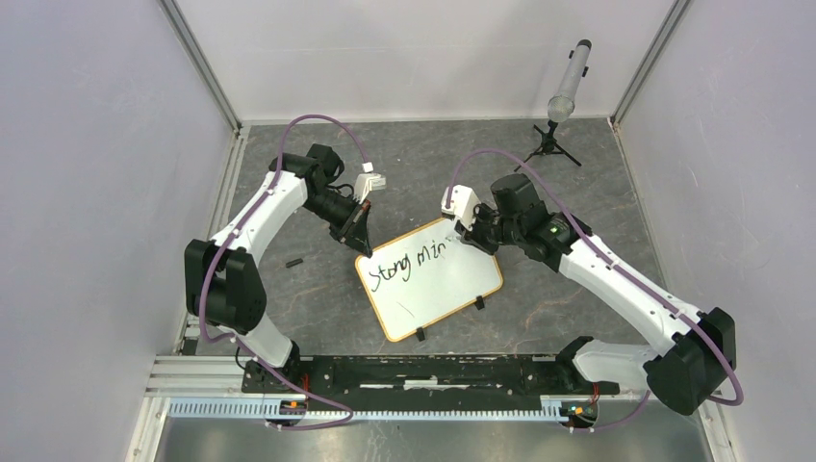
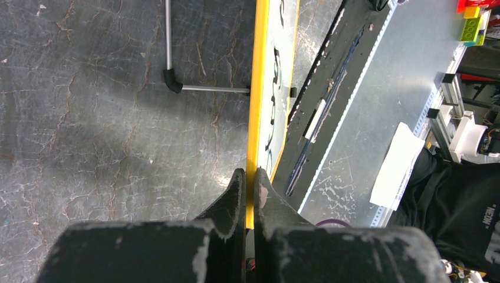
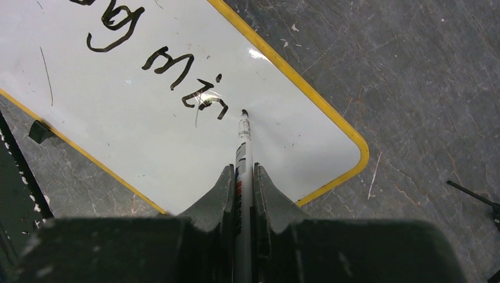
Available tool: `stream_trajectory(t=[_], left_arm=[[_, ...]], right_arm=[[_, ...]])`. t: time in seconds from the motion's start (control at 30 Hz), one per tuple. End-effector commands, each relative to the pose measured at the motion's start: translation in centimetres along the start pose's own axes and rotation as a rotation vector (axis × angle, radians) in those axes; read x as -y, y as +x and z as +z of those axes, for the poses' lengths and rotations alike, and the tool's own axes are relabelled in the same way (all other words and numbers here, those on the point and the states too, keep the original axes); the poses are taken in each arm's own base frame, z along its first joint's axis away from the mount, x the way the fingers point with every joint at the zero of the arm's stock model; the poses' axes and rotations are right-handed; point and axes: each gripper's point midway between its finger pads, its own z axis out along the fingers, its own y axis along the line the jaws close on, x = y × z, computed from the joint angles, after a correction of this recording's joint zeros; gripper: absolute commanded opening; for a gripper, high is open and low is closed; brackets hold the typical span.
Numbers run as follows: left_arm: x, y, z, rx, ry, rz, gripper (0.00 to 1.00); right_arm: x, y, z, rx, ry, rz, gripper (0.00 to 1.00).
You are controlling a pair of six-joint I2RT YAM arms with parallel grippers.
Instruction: Write a sentence on the whiteboard
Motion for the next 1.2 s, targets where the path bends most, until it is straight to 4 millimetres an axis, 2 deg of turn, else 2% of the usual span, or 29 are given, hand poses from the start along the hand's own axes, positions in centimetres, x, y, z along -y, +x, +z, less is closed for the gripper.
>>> stream_trajectory(t=[0.0,0.23,0.53,1.17], left_arm=[[-1.1,-0.1,0.2,-0.003,-0.029,0.019,0.02],[-1.2,0.0,0.3,-0.007,-0.025,0.016,0.02],[-1.2,0.0,0.4,-0.005,-0.022,0.013,0.02],[-1.4,0.0,0.4,-0.009,-0.022,0.012,0.03]], right_arm=[[-0.1,-0.9,0.0,0.030,-0.011,-0.007,0.00],[-1.1,0.9,0.1,-0.001,-0.032,-0.002,0.00],[-0.6,1.5,-0.3,-0.028,0.004,-0.019,0.00],[3.7,-1.6,-0.8,0.003,0.126,-0.043,0.00]])
